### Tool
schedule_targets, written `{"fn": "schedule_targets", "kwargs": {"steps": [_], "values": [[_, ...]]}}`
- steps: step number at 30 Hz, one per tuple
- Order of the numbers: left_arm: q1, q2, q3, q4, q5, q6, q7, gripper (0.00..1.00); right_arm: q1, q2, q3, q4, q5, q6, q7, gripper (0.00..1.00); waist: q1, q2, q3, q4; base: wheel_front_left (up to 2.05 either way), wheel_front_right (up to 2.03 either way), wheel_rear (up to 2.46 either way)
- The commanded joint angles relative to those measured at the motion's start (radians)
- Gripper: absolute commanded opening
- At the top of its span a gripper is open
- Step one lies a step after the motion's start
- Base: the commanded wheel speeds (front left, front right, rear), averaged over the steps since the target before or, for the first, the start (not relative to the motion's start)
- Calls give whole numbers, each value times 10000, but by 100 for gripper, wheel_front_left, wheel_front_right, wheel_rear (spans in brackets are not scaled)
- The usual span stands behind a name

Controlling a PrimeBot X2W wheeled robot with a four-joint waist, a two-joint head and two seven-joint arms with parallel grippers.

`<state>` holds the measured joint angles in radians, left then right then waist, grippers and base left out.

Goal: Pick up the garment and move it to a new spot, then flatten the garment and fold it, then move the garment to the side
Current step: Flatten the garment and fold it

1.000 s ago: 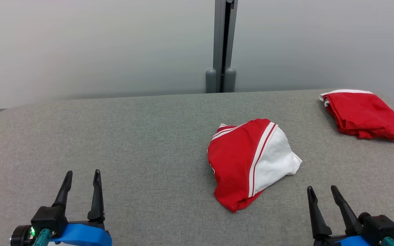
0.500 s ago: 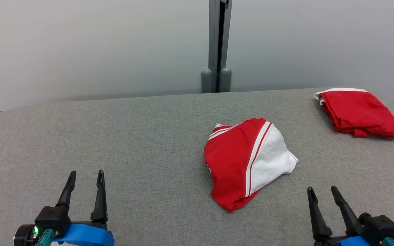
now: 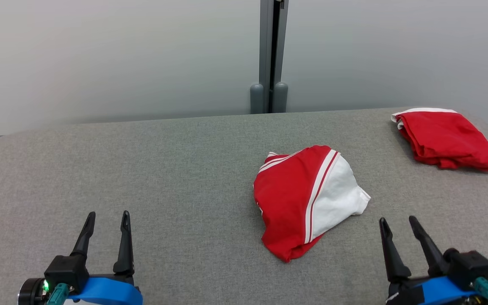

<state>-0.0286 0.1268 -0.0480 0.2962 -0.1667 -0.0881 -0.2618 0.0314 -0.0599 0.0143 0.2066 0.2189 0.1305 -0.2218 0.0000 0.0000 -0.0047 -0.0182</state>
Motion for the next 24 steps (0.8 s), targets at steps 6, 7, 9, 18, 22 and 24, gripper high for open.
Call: {"fn": "schedule_targets", "kwargs": {"steps": [6,7,9,18,22,24], "values": [[-291,-110,-73,75,131,-92,-44,100,-1584,-877,361,67,317,5,652,100,0,0,187,161,0,0,0],[-366,-115,-89,93,148,-108,-44,100,-1898,-1039,407,75,407,5,742,100,0,0,246,212,0,0,0],[-494,-135,-114,128,160,-156,-45,100,-2453,-1335,577,184,567,5,1017,100,0,0,384,320,0,0,0],[-934,-318,-262,263,203,-274,-44,100,-4603,-2518,1810,1381,1457,3,2218,100,0,0,1007,940,0,0,0],[-1140,-393,-333,325,230,-328,-44,100,-5288,-2908,2341,2141,2068,3,2571,100,0,0,1228,1197,0,0,0],[-1242,-424,-388,356,232,-354,-44,100,-5540,-3180,2611,2538,2298,5,2729,100,0,0,1313,1331,0,0,0]]}}
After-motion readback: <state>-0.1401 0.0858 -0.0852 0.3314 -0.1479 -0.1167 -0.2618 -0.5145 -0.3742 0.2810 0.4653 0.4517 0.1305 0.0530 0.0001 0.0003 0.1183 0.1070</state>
